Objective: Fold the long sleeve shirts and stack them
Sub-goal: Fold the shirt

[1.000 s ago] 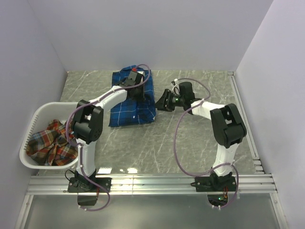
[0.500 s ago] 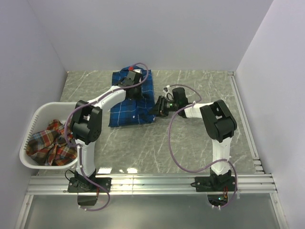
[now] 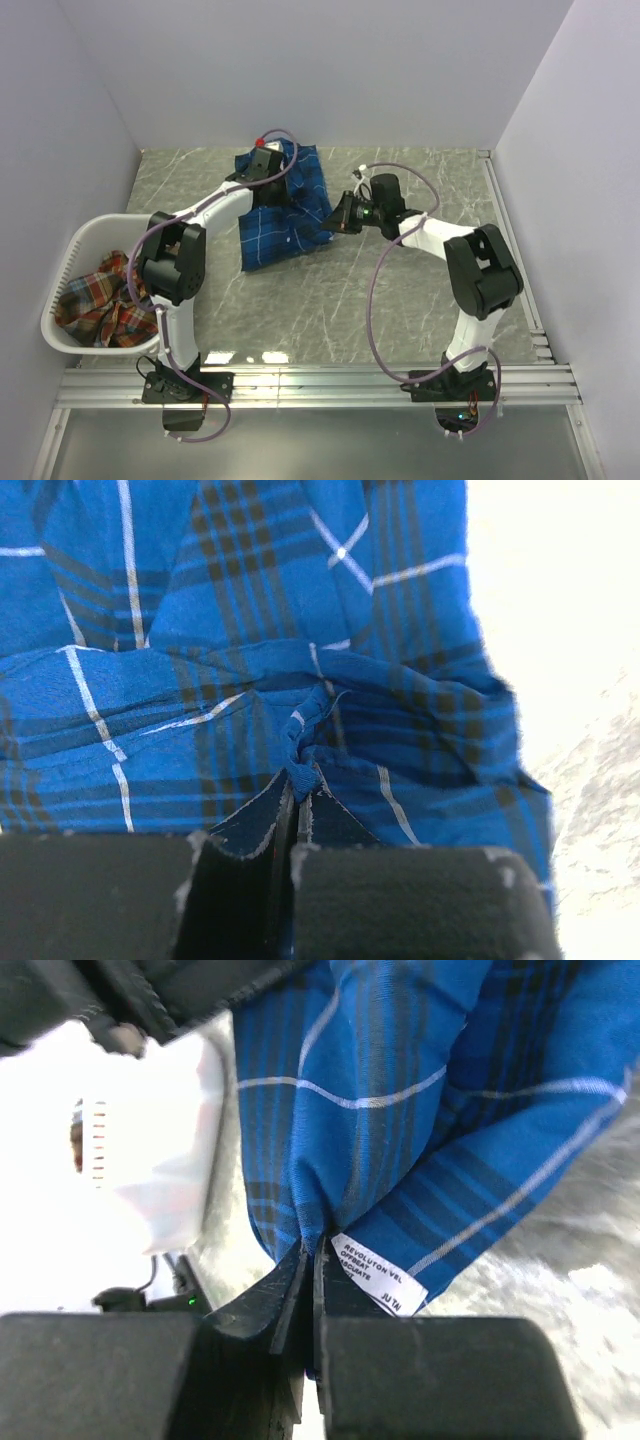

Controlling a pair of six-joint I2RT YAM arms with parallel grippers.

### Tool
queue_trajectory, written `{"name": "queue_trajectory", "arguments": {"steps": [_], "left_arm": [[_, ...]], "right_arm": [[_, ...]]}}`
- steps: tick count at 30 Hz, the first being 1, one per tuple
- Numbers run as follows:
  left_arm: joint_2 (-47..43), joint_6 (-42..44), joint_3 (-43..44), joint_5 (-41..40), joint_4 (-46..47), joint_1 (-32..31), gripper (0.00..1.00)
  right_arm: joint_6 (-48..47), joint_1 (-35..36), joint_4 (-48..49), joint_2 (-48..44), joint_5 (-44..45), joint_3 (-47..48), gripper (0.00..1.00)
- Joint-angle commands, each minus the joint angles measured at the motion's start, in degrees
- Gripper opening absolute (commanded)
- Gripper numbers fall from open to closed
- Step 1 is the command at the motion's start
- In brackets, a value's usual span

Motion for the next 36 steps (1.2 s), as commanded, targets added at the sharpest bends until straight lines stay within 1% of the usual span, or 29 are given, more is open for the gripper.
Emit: {"name": "queue_trajectory", "arguments": {"steps": [1,3,5,6,7,8,9,10,12,14,16,18,19,20,21,25,26,29,32,36], "left_arm": [[-1.28,0.04,-2.33,-1.51,6.38,0.50,0.04],[-0.75,0.30,-3.12,-0.90,8.31,0.50,0.06],[-0.40,0.30,-2.60,0.42,8.67,0.42,0.16],[-0.75,0.21,-2.60,1.03,8.67,0.42,0.20],[-2.32,0.30,-2.60,1.73,9.11,0.42,0.30],[-3.47,0.21,-3.03,2.00,9.29,0.42,0.37],[-4.78,0.13,-3.38,2.09,9.29,0.33,0.46],[-6.10,0.04,-3.65,2.09,8.85,0.33,0.68],[-10.49,-0.57,-4.53,1.65,7.71,0.33,0.86],[-14.79,-1.97,-6.54,1.13,5.35,0.33,0.88],[-17.61,-3.03,-8.74,1.12,4.02,0.24,0.88],[-21.83,-4.44,-13.83,2.34,3.13,-0.20,0.86],[-24.28,-4.44,-15.85,3.31,3.22,-0.89,0.85],[-25.35,-4.27,-19.43,4.19,3.22,-1.42,0.84],[-26.32,-4.27,-21.12,5.07,3.31,-2.13,0.83],[-29.40,-2.96,-28.16,3.50,5.33,-6.87,0.83],[-29.32,-2.86,-29.82,2.97,5.77,-7.31,0.83],[-28.09,-1.81,-31.07,-0.54,7.44,-9.42,0.82],[-25.55,-1.72,-30.55,-3.00,8.93,-11.62,0.83],[-20.89,-3.21,-28.35,-6.78,8.41,-13.03,0.79]], "right_arm": [[-0.60,0.44,-3.29,-2.34,4.77,-4.00,0.11],[-0.34,0.44,-3.37,-0.67,3.10,-4.18,0.19],[0.19,0.35,-1.97,1.18,1.87,-4.27,0.24],[-0.24,0.27,-1.97,1.45,1.26,-3.75,0.29],[-0.77,0.27,-3.10,1.19,1.25,-3.31,0.33],[-1.56,0.18,-4.07,0.75,1.60,-2.78,0.37],[-3.31,0.00,-5.12,0.22,3.08,-1.91,0.43],[-4.19,-0.17,-7.04,-1.09,3.88,-1.64,0.45],[-6.13,-0.61,-8.64,-3.02,4.94,-1.19,0.49],[-6.40,-1.31,-9.00,-3.91,4.42,-1.63,0.50],[-6.05,-1.67,-8.04,-4.79,3.19,-2.68,0.51],[-6.05,-1.75,-7.33,-5.14,1.78,-3.91,0.51],[-6.14,-1.76,-5.94,-5.49,1.00,-4.44,0.51],[-6.05,-1.76,-5.23,-5.49,0.03,-4.97,0.51],[-6.48,-1.67,-4.78,-5.41,-0.50,-5.58,0.51],[-8.33,-1.67,-3.64,-4.97,-1.56,-5.76,0.51],[-8.60,-1.75,-3.20,-4.88,-1.73,-5.94,0.51],[-8.69,-1.75,-2.32,-4.00,-2.17,-6.20,0.50],[-8.69,-1.67,-1.53,-2.77,-2.26,-6.29,0.49],[-8.60,-1.67,-0.56,-1.37,-2.53,-5.94,0.47]]}}
